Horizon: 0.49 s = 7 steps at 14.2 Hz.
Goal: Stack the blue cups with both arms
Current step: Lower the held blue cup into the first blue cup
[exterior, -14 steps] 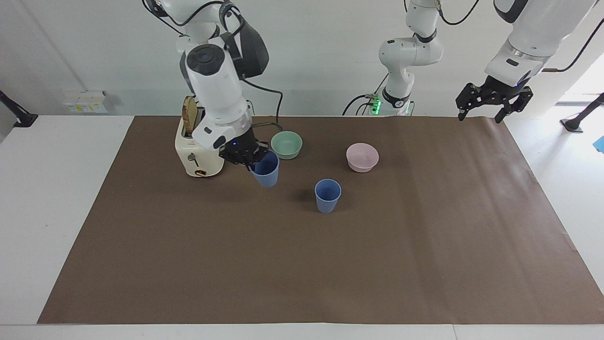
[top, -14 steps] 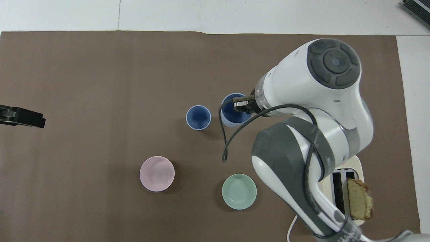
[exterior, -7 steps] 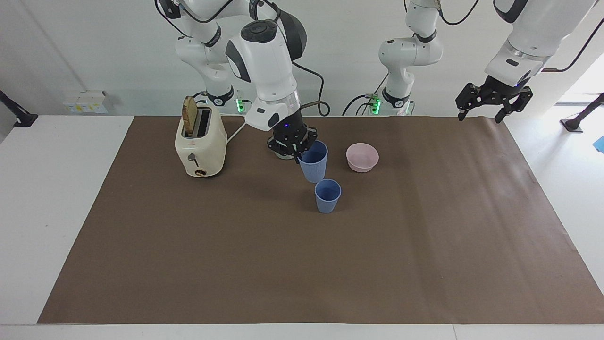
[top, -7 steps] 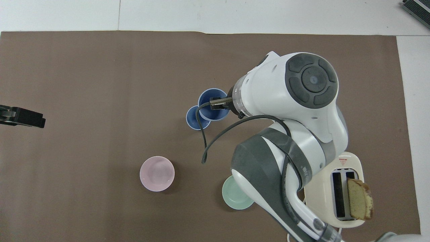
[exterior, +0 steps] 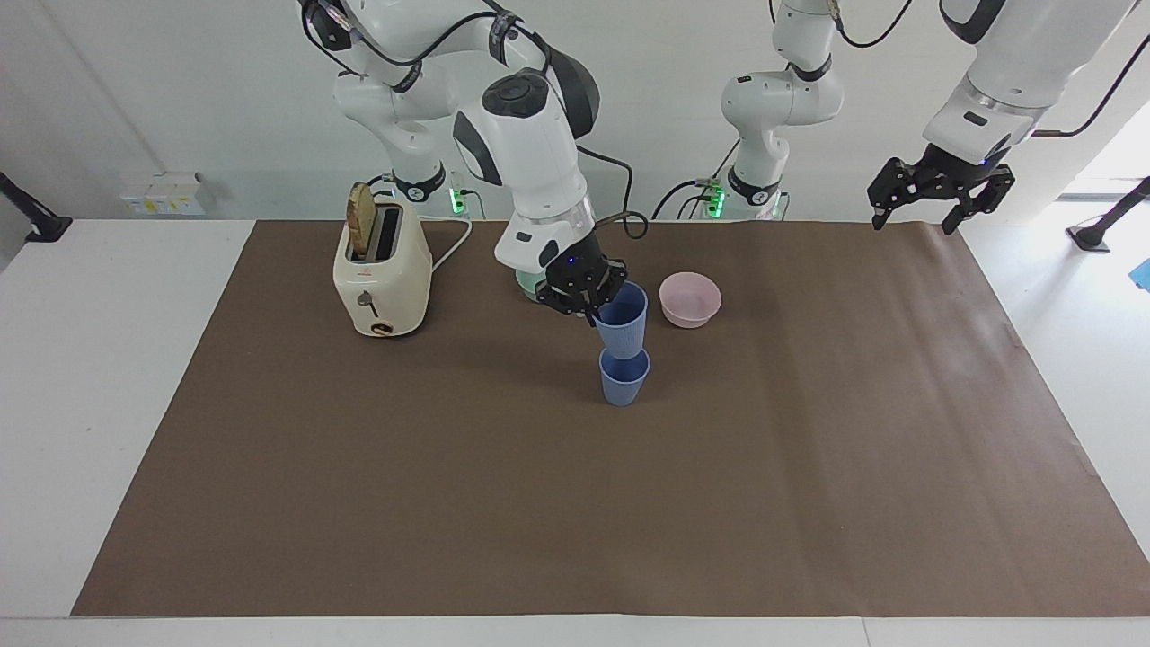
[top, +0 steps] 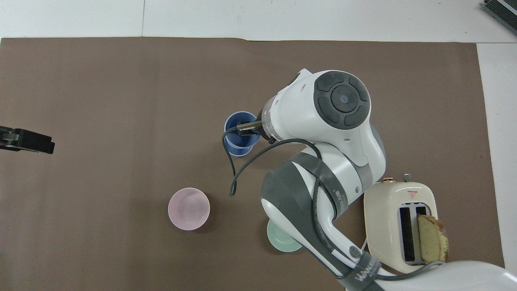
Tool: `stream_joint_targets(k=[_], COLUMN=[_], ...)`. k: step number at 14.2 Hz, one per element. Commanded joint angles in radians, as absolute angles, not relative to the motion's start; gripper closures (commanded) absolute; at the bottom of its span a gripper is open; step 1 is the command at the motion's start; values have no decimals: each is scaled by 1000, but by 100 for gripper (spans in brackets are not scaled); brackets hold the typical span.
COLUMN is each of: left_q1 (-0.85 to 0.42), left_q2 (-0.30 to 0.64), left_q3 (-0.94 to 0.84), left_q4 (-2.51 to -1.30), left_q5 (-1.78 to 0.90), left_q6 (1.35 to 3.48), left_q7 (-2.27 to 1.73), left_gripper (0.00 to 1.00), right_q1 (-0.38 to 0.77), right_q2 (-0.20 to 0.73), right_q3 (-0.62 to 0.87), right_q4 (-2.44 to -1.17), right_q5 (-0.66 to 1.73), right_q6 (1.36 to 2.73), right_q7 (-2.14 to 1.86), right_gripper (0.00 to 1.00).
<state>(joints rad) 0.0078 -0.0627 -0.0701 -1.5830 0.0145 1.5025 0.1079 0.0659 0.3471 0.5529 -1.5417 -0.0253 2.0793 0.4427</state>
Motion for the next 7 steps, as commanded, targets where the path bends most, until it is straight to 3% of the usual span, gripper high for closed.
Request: stream_joint_targets(k=[1,7], left_q1=[23,11], left_q2=[-83,-84], left_q3=[-77,-77], left_q4=[-1606,-1603], left_q5=[5,5], left_q6=[1511,1517], left_q7=[114,106], left_gripper=[0,0], right_q1=[61,58], right_q2=[363,379], right_q3=[557,555], right_q4=[-1560,-1580], right_q5=[-17,-31], right_q6=[2095,2097], right_q7=[457,456], right_gripper=[100,100])
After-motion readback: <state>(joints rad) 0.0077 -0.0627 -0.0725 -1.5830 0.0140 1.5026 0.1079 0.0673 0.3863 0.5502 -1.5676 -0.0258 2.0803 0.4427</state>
